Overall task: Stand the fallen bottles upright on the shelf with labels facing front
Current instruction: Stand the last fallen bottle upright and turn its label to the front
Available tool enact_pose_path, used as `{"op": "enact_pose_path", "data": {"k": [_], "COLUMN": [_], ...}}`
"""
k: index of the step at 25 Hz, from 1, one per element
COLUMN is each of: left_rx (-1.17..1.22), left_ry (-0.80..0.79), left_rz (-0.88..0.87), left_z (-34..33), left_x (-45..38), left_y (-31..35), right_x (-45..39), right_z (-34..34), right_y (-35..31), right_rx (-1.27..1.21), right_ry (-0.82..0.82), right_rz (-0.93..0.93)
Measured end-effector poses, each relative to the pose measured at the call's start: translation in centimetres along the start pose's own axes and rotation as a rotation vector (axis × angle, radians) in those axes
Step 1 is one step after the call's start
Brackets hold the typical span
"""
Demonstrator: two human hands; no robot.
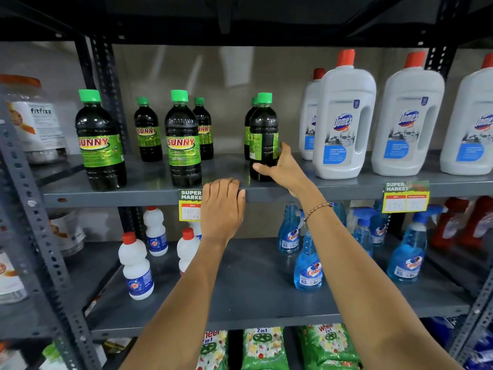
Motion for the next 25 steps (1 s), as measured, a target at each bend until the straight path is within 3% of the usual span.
{"op": "enact_pose_path", "data": {"k": [3,7,13,15,20,25], "left_rx": [0.004,0.006,0.013,0.023,0.016,0.000], "left_ry": [-0.007,-0.004,0.019,0.019,0.030,0.045], "left_rz": [0.001,0.000,-0.007,-0.006,-0.010,-0.010], "left_z": [0.00,0.09,0.34,0.31,0.41,0.31], "left_x": [-0.01,-0.03,-0.03,0.00,0.01,0.06], "left_y": [0.05,0.04,0.11,0.09,0.17,0.21], "right_x": [0.21,0.03,-0.54,-0.61,0.29,0.09], "right_z": [0.25,0.28,-0.12,0.04,0.48,0.29], "right_y": [-0.25,-0.22,0.00,0.14,-0.13,-0.24], "right_rx": [0.069,0.052,0.193,0.127,0.173,0.067], "right_ry": [0.088,0.019,0.051,0.012,0.099,-0.069], "right_rz": [0.062,0.023,0.040,0.003,0.038,-0.007]}}
Point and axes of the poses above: each hand's wrist, its own x-axis away from the middle knuckle, its own z-axis out of the back of the hand, y = z × x, the point moved 6 cm from there along -x, towards the middle knuckle, and after that the axes turned 9 degrees about -z, right-handed, at the moved point
